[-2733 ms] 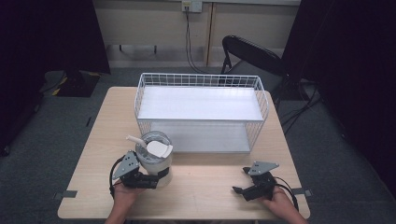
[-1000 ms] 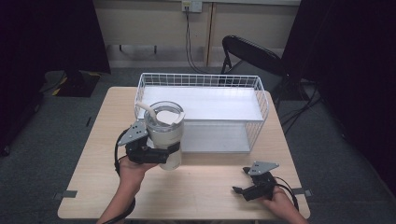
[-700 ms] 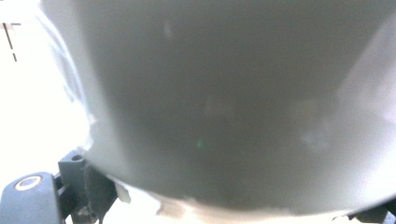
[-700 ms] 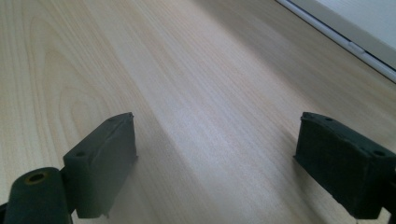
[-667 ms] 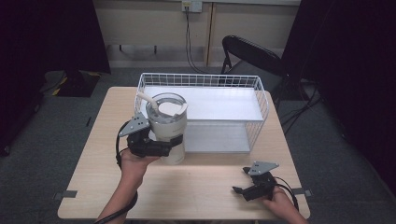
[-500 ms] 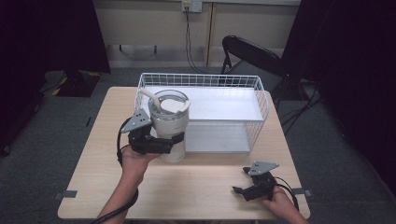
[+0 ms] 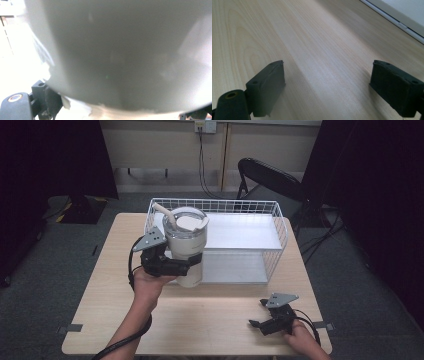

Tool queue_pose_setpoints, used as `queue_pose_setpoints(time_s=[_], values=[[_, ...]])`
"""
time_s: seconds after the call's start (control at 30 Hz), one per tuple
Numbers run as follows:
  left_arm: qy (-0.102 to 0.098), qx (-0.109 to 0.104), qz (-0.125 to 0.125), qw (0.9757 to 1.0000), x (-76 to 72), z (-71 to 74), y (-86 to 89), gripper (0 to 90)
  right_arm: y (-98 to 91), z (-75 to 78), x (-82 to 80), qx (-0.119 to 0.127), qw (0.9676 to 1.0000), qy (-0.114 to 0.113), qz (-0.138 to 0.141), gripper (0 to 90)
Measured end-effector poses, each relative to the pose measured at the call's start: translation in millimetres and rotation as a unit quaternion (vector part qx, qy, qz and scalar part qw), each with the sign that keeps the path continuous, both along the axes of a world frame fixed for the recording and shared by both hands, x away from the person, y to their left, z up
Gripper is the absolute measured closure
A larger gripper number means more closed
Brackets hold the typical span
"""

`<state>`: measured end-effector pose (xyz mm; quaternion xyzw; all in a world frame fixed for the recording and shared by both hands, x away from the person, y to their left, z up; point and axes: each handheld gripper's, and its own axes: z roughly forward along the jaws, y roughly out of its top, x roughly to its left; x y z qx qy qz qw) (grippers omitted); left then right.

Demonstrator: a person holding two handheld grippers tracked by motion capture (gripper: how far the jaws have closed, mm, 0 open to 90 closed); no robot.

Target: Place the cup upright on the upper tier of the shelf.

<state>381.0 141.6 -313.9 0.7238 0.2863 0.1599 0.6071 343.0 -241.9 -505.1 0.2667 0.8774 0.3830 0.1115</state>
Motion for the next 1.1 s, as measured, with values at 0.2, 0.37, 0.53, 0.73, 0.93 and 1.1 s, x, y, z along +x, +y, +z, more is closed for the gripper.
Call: queue_pose_setpoints(time_s=[0.2,0.37,0.53,0.73,0.93,1.1], values=[[-0.005,0.003,-0.009,0.9999,2.4,14.6,-8.0,10.1,0.0,0.0,0.0,0.000,1.0000,0.000,0.000,11.7],[-0.009,0.006,-0.013,0.9999,4.1,24.6,-12.2,10.1,0.1,0.0,0.1,0.001,1.0000,-0.001,0.000,11.7],[-0.012,0.003,-0.016,0.9998,6.4,35.5,-19.1,10.1,0.1,-0.1,0.0,0.001,1.0000,-0.001,0.000,11.7],[-0.008,0.006,-0.020,0.9998,11.3,43.3,-23.8,10.1,0.1,0.0,0.0,0.001,1.0000,-0.001,0.000,11.7],[-0.005,0.002,-0.020,0.9998,16.3,50.1,-27.6,10.1,0.1,0.0,0.0,0.000,1.0000,-0.001,-0.001,11.7],[-0.009,0.007,-0.017,0.9998,20.2,57.6,-29.5,10.1,0.0,0.0,0.0,0.000,1.0000,-0.001,-0.001,11.7]])
